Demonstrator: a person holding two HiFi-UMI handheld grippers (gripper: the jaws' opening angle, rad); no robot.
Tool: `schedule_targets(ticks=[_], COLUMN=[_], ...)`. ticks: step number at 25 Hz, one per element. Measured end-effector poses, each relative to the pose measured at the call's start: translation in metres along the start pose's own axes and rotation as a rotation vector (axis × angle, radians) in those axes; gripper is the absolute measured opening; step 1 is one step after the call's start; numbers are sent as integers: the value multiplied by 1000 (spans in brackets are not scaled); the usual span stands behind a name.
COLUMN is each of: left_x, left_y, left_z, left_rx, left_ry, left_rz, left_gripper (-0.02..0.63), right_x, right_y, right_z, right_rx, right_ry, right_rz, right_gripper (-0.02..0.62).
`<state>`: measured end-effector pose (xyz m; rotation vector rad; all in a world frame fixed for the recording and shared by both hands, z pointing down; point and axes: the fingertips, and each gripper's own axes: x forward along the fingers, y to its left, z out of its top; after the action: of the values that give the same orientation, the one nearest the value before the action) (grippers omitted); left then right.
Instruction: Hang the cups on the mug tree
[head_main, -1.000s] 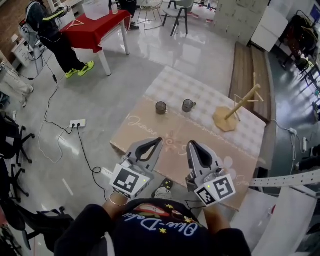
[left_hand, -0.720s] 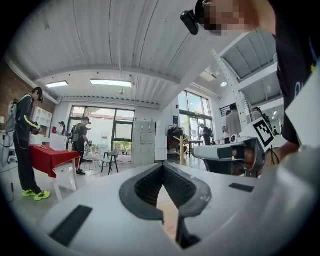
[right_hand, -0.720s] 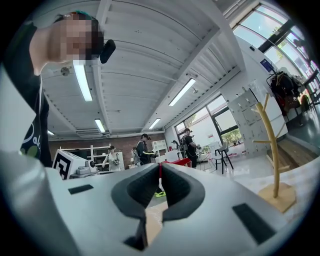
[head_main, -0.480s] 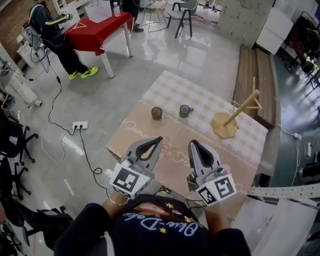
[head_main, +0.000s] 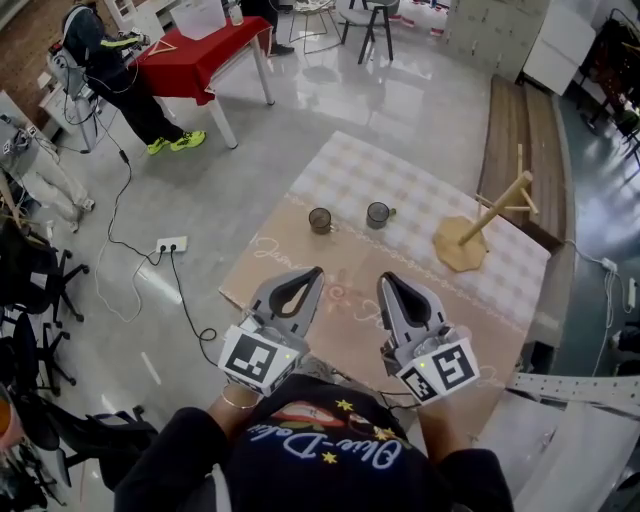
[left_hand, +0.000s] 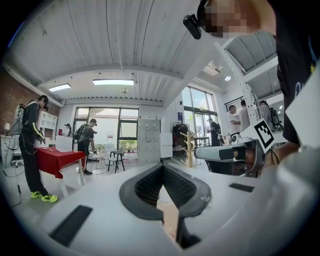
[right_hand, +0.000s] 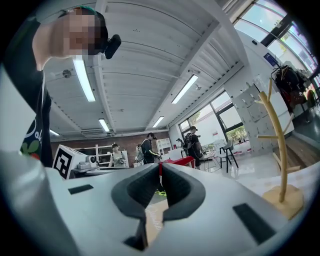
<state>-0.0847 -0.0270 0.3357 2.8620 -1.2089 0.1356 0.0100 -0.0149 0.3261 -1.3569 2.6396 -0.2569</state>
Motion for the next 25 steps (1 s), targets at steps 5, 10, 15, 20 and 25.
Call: schedule_targets(ticks=[5,10,15,20,25], left_x=[-7,-15,-19,-16,-1], left_y=[9,11,16,24,27], left_z=[-6,-12,-16,-15,-23], left_rx=[-5,-7,-3,6,1], left_ry=[24,26,41,37,51], left_rz=[39,53,68,70,44], left_gripper=[2,2,2,2,2], right_x=[9,10,14,22,30], right_y=[3,8,10,4,-2], right_z=[-8,-16,-25,-34,-42], right_rx=[9,16,22,7,14], right_ry=[19,36,56,78,102], right_rz=[27,43,62,55,46], right_gripper=[9,9,9,9,9])
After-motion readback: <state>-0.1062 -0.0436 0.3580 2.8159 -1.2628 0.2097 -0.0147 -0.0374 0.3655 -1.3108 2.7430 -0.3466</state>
